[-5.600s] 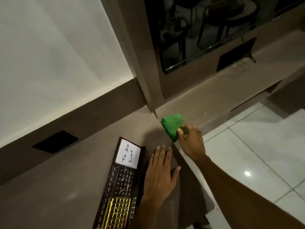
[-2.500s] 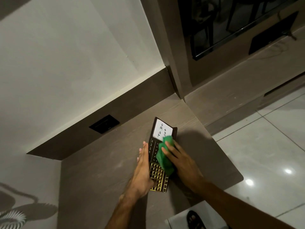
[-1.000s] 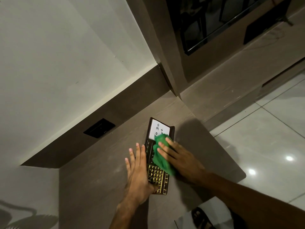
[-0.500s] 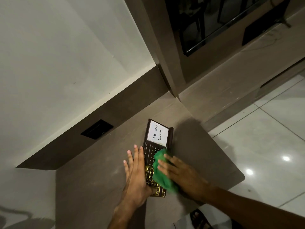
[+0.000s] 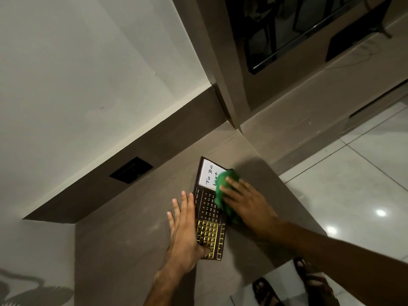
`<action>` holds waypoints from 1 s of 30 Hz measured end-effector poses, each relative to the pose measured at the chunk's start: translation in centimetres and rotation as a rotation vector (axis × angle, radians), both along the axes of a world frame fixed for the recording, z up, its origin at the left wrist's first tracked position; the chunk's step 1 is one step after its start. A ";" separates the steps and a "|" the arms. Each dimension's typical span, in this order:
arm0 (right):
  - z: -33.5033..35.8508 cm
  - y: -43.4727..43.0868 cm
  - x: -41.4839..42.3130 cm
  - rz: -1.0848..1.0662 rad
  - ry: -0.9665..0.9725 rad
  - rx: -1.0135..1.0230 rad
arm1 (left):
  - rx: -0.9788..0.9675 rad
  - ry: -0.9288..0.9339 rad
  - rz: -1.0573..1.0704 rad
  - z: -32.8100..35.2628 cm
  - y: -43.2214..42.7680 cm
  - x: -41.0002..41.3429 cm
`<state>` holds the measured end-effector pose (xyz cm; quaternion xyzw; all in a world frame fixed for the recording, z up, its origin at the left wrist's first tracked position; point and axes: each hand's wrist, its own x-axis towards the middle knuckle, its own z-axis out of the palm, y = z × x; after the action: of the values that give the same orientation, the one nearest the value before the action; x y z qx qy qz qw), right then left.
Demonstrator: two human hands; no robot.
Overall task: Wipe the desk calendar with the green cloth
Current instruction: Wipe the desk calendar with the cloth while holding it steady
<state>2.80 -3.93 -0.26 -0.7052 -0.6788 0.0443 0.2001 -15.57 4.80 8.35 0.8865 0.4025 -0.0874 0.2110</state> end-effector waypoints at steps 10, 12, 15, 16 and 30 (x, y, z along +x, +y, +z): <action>1.4 3.8 3.2 -0.358 -0.016 -0.127 | -0.002 0.002 0.017 0.2 -0.1 0.1; 1.3 3.6 2.2 -0.358 -0.003 -0.135 | 0.014 0.003 0.018 0.1 -0.1 0.1; 0.3 0.0 -3.1 -0.184 0.065 -0.117 | 0.009 -0.002 0.024 0.0 -0.2 0.1; -0.1 -1.6 -5.2 -0.082 0.076 -0.124 | 0.008 -0.001 0.023 0.0 -0.2 0.2; 0.2 1.1 -3.8 -0.336 0.087 -0.135 | -0.006 -0.033 0.019 0.0 0.0 0.1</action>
<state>-1.03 -2.81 -0.05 -0.8178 -0.5377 0.0860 0.1862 -15.44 4.82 8.35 0.8834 0.4068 -0.0719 0.2212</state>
